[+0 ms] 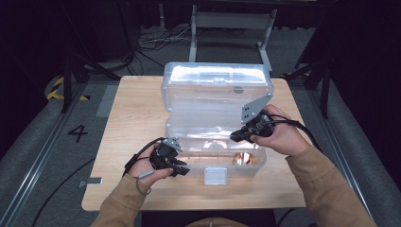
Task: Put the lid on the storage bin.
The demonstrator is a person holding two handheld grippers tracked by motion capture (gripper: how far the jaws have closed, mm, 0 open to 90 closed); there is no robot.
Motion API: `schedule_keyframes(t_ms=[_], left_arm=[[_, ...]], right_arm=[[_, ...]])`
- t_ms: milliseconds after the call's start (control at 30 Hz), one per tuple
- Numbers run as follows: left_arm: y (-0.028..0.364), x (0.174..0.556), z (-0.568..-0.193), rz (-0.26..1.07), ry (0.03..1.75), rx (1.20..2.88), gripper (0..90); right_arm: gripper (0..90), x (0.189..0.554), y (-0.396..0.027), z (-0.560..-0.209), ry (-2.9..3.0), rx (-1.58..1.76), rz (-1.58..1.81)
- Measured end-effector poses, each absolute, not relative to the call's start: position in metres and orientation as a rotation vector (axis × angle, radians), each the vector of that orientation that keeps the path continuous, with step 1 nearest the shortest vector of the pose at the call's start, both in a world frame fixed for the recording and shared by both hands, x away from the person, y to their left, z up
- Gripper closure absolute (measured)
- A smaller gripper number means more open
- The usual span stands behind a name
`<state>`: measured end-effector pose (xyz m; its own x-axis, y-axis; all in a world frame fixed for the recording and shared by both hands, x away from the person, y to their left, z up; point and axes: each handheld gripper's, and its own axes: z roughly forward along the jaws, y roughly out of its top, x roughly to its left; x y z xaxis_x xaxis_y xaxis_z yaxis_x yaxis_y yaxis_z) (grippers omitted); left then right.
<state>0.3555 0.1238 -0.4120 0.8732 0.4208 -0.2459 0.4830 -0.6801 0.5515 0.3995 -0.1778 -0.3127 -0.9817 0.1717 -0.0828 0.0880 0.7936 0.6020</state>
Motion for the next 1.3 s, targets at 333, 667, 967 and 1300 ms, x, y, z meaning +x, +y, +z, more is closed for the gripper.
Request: schedule_keyframes(t_ms=[333,667,967,1300], left_arm=[[0.136,0.349,-0.388,-0.109,0.636,2.345,71.9],[0.151,0.347,-0.369,-0.085,0.646,2.239,78.6],[0.166,0.345,-0.347,-0.012,0.682,2.086,84.3],[0.180,0.347,-0.329,0.078,0.735,1.929,87.1]], right_arm=[[86.3,0.398,-0.179,-0.313,2.838,0.204,0.950],[86.2,0.397,-0.179,-0.314,2.833,0.212,0.952],[86.2,0.395,-0.180,-0.316,2.828,0.221,0.968],[85.9,0.392,-0.182,-0.318,2.819,0.227,0.979]])
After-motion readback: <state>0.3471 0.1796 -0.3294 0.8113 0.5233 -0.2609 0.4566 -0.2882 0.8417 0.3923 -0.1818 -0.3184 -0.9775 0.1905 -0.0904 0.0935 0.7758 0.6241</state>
